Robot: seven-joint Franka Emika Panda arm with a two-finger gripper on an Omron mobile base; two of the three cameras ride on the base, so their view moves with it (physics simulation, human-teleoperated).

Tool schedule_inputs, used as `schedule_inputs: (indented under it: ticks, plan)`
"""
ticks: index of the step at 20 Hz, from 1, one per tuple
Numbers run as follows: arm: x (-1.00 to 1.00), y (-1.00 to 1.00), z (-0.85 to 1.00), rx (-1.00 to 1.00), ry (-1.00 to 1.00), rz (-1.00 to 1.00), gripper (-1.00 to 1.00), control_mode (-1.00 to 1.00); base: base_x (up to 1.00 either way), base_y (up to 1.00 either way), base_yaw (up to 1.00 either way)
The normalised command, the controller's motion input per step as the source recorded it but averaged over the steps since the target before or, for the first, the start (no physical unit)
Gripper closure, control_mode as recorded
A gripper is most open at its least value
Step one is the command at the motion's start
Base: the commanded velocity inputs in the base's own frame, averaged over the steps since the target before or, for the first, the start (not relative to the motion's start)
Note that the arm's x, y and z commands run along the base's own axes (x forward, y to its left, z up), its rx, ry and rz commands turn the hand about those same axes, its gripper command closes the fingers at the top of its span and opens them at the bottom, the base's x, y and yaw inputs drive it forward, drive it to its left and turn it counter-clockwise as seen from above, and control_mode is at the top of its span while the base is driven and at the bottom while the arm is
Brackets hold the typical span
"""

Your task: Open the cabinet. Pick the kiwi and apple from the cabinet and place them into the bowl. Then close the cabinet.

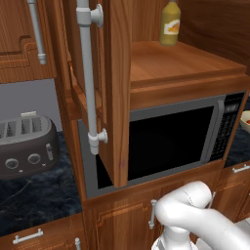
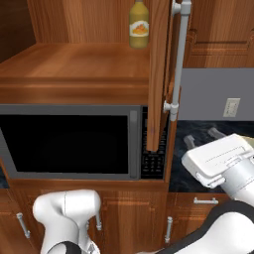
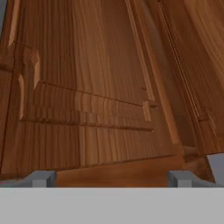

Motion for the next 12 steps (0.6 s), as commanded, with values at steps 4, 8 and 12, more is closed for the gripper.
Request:
schedule_inputs:
  ticks: [4, 8, 12]
  plan:
    - [0.00, 0.06, 0.00, 0.00, -0.01, 0.13, -1.00, -1.00, 0.00, 0.00, 0.00]
    - [0.00, 0.11, 0.00, 0.00, -0.03, 0.09, -1.00, -1.00, 0.00, 0.00, 0.00]
    - [0.05, 0.15, 0.00, 0.00, -0.03, 0.04, -1.00, -1.00, 0.00, 0.00, 0.00]
